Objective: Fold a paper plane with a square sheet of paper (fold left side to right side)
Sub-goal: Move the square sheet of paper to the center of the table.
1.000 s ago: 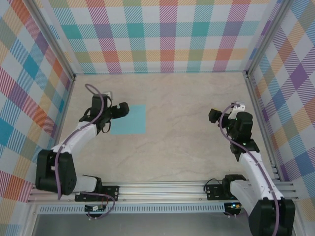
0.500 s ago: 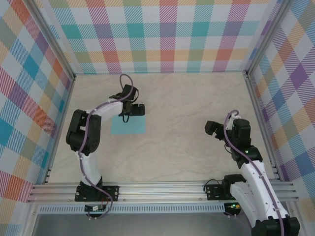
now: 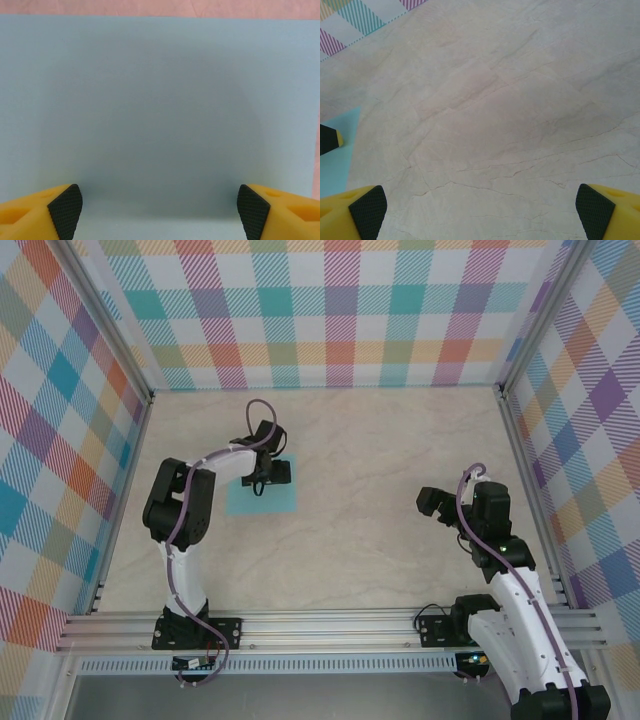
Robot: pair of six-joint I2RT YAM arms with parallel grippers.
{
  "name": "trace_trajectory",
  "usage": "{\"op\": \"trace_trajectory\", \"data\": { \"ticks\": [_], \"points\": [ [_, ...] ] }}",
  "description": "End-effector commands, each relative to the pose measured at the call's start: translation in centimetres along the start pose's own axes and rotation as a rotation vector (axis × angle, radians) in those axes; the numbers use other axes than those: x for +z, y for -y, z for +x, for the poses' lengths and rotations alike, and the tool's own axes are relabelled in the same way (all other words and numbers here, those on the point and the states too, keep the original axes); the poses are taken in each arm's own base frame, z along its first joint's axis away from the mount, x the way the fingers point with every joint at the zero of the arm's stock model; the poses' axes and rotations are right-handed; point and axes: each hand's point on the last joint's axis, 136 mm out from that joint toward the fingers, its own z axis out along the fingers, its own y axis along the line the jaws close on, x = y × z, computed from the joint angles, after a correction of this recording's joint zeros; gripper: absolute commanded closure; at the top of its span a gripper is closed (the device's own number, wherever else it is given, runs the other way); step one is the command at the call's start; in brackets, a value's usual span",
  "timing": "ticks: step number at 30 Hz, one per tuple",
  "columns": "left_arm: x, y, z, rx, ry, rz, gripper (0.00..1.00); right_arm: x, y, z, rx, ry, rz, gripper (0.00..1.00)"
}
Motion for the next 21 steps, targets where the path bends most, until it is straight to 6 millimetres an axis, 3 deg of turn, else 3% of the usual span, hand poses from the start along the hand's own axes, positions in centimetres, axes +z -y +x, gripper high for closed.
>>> {"op": "trace_trajectory", "data": {
  "ticks": [1,9,16,21],
  "points": [
    [0.5,1.5,6.5,0.007,-0.175,0.012,0.17,-0.7,-0.8,-1.0,0.001,0.020,-0.018,0.00],
    [-0.4,5.7,10.6,0.014,-0.189,-0.017,0.17,-0.8,-0.9,-0.8,0.009,0.012,-0.023,0.00],
    [-1.4,10.9,14.0,0.020,-0.188,0.043,0.17,-0.9,-0.9,-0.5,0.014,0.006,-0.025,0.00],
    [-2.5,13.7,14.5,0.029,-0.171,0.088,0.17,-0.8,-0.9,-0.2,0.022,-0.009,-0.026,0.00]
  ]
}}
